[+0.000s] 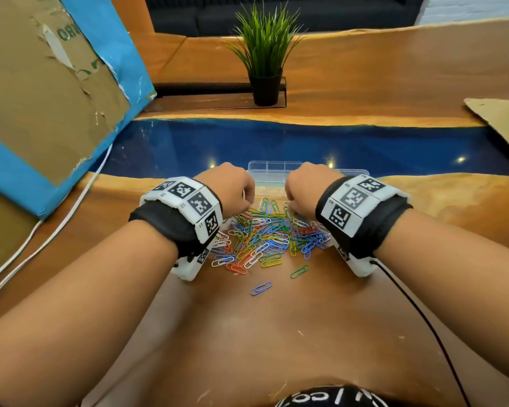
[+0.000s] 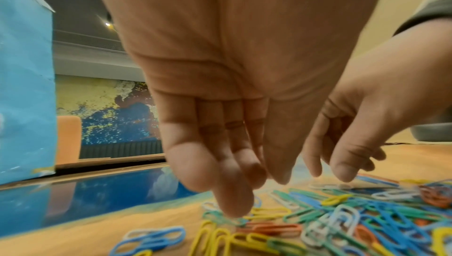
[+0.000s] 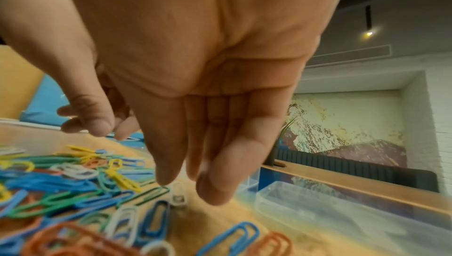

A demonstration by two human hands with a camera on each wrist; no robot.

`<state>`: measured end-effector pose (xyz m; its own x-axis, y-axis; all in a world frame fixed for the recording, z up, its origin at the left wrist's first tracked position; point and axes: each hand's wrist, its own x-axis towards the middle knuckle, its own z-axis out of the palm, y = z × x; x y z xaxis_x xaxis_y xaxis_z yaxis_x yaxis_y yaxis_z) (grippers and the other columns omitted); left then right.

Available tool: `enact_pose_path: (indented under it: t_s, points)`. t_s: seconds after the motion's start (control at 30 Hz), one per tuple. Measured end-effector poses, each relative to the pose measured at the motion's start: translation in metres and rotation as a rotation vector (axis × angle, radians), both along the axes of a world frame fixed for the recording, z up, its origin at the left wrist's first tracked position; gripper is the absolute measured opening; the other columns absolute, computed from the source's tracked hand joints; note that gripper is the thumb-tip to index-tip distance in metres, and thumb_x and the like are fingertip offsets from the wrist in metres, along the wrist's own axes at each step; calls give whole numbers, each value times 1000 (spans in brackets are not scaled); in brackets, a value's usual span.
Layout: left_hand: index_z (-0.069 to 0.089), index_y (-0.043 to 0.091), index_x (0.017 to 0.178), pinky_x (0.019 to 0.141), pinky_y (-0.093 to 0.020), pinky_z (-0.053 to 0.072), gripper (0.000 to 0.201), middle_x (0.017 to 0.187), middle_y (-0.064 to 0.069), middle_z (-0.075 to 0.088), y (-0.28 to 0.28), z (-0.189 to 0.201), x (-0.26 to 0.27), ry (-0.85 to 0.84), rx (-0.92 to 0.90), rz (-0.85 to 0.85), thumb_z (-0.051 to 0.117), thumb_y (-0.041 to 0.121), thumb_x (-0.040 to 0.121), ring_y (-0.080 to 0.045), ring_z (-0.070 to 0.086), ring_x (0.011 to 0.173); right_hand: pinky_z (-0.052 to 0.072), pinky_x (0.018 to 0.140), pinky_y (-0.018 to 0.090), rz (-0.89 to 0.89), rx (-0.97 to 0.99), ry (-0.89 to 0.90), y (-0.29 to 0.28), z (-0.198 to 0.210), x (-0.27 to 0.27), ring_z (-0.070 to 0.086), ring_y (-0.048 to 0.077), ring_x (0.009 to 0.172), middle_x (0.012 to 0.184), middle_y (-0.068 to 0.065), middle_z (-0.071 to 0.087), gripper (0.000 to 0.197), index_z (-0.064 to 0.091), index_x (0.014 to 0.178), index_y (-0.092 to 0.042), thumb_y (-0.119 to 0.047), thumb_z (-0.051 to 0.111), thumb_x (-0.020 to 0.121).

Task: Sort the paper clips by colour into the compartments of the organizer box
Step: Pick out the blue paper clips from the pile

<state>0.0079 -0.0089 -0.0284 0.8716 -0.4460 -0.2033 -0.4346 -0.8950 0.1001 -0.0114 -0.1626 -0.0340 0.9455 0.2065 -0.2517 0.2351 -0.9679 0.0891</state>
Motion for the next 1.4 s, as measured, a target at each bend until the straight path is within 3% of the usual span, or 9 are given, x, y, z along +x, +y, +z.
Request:
enact_pose_path:
  t_s: [0.13,0.3,0.47,0.7,0.8,0.9,1.17,1.27,1.4]
  points:
    - [70,20,94,71,-28,45,15,87,2,63,4,-4,6,30,24,36,56,22,90,-17,58,85,48,65,31,31,-18,35,3,1,4,51,27,72,81,7,48,10,67,91,-10,-13,57,89]
    - [72,20,86,68,-30,48,14,82,1,65,1,-10,19,41,16,78,61,28,87,-22,63,86,42,51,26,-2,-48,114,1,0,9,49,20,58,57,1,45,32,47,58,-10,-24,61,83]
    - [72,12,87,67,-32,51,27,86,-5,66,-22,-21,18,-14,19,113,61,36,85,-27,65,85,47,60,25,-58,-17,190,-9,-1,6,57,23,72,62,0,54,25,61,72,-12,-36,66,77]
    - [68,11,96,66,-33,46,22,97,-8,59,-43,-28,17,-6,16,144,66,29,84,-30,62,93,53,71,27,-178,279,209,-39,7,-2,62,13,63,63,-3,67,5,62,72,-20,-15,64,73]
    - [63,10,76,62,-32,47,17,71,-3,54,-43,-26,20,35,9,143,69,26,81,-29,65,86,55,78,29,-272,521,272,-50,6,-3,65,18,62,72,6,72,27,65,94,-23,-2,60,79]
    - [68,8,87,63,-32,49,12,86,-6,67,-44,-27,20,50,-10,152,69,18,82,-28,66,85,57,68,27,-313,658,348,-48,0,-7,64,19,59,72,11,66,30,63,82,-19,6,48,87]
    - [72,10,80,62,-26,51,13,82,-6,73,-29,-18,24,184,-127,223,75,20,73,-19,61,70,36,58,18,-167,424,226,-33,3,-8,49,17,71,67,-6,48,25,43,71,-21,-9,36,92]
    - [63,18,64,54,-21,44,20,61,5,61,-18,-13,22,227,-203,243,80,25,71,-13,56,58,38,61,23,-141,380,245,-29,4,-8,51,18,82,75,-5,55,13,52,82,-19,-17,43,92]
    - [60,20,66,52,-20,41,25,63,6,58,-13,-12,21,230,-236,236,80,32,72,-11,53,59,41,58,20,-96,293,237,-22,-1,-8,57,15,78,69,-7,60,10,67,89,-18,-25,63,85]
